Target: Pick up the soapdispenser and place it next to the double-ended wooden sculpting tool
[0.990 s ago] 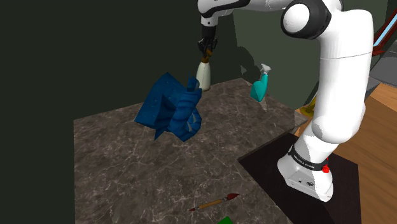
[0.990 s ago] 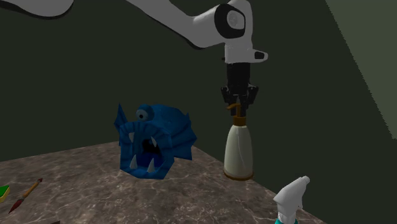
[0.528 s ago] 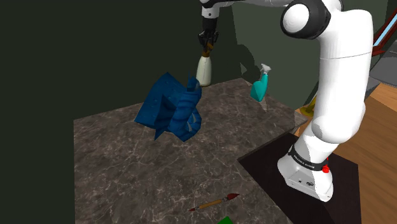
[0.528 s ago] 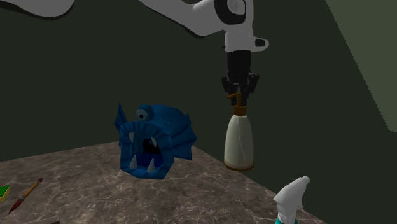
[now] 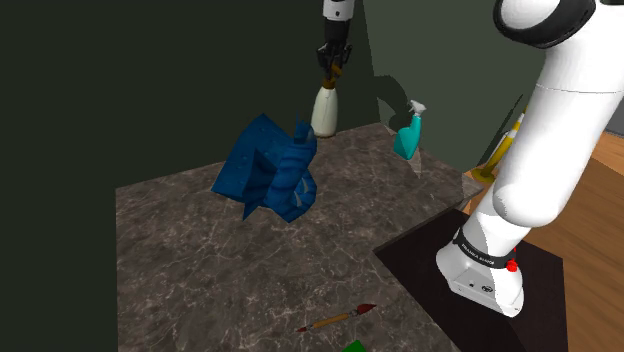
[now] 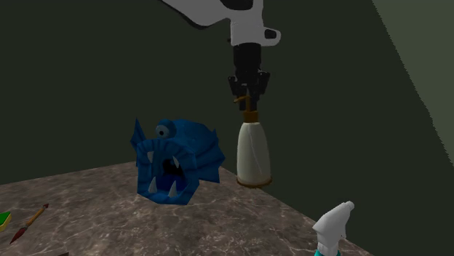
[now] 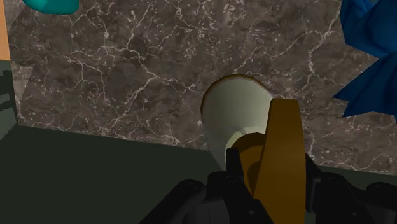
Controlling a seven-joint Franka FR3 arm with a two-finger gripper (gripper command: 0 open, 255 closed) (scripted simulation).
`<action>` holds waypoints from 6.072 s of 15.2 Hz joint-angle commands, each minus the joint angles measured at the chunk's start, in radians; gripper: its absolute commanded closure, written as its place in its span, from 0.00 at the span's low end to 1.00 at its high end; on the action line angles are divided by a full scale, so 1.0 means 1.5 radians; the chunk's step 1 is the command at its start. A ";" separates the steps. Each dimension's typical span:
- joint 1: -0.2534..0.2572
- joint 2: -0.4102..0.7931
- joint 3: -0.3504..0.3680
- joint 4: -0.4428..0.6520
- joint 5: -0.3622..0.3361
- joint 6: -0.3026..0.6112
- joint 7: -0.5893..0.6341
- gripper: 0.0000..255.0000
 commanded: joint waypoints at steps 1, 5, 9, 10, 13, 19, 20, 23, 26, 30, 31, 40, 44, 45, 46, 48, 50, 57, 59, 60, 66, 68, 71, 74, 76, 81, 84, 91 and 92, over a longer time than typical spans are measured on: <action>0.009 -0.045 0.005 -0.050 -0.005 0.005 0.014 1.00; 0.029 -0.136 0.021 -0.136 -0.014 -0.001 0.051 1.00; 0.047 -0.221 0.041 -0.206 -0.017 -0.017 0.089 1.00; 0.051 -0.241 0.047 -0.221 -0.016 -0.023 0.099 1.00; 0.063 -0.299 0.065 -0.261 -0.013 -0.042 0.128 1.00; 0.087 -0.404 0.107 -0.317 0.004 -0.093 0.188 1.00; 0.092 -0.420 0.115 -0.323 0.008 -0.103 0.198 1.00; 0.105 -0.465 0.138 -0.338 0.023 -0.133 0.230 1.00; 0.118 -0.504 0.163 -0.345 0.040 -0.166 0.263 1.00; 0.135 -0.549 0.197 -0.343 0.067 -0.211 0.310 1.00; 0.140 -0.559 0.206 -0.341 0.074 -0.222 0.322 1.00; 0.172 -0.614 0.293 -0.285 0.147 -0.322 0.443 1.00; 0.181 -0.621 0.335 -0.241 0.182 -0.363 0.504 1.00; 0.182 -0.621 0.346 -0.228 0.191 -0.372 0.520 1.00; 0.183 -0.621 0.357 -0.215 0.200 -0.382 0.536 1.00; 0.184 -0.617 0.381 -0.185 0.218 -0.401 0.569 1.00; 0.184 -0.611 0.405 -0.153 0.236 -0.419 0.603 1.00; 0.165 -0.566 0.507 -0.014 0.295 -0.475 0.737 1.00; 0.171 -0.583 0.504 -0.046 0.299 -0.459 0.730 1.00; 0.173 -0.590 0.503 -0.061 0.301 -0.451 0.726 1.00; 0.188 -0.632 0.500 -0.147 0.312 -0.406 0.710 1.00; 0.192 -0.645 0.500 -0.174 0.316 -0.392 0.705 1.00; 0.199 -0.663 0.502 -0.213 0.322 -0.371 0.699 1.00; 0.205 -0.680 0.505 -0.251 0.328 -0.350 0.693 1.00; 0.209 -0.690 0.508 -0.275 0.333 -0.336 0.689 1.00; 0.218 -0.715 0.516 -0.332 0.345 -0.301 0.681 1.00; 0.223 -0.728 0.523 -0.365 0.353 -0.281 0.677 1.00; 0.235 -0.754 0.542 -0.437 0.374 -0.233 0.668 1.00; 0.237 -0.758 0.545 -0.447 0.377 -0.226 0.667 1.00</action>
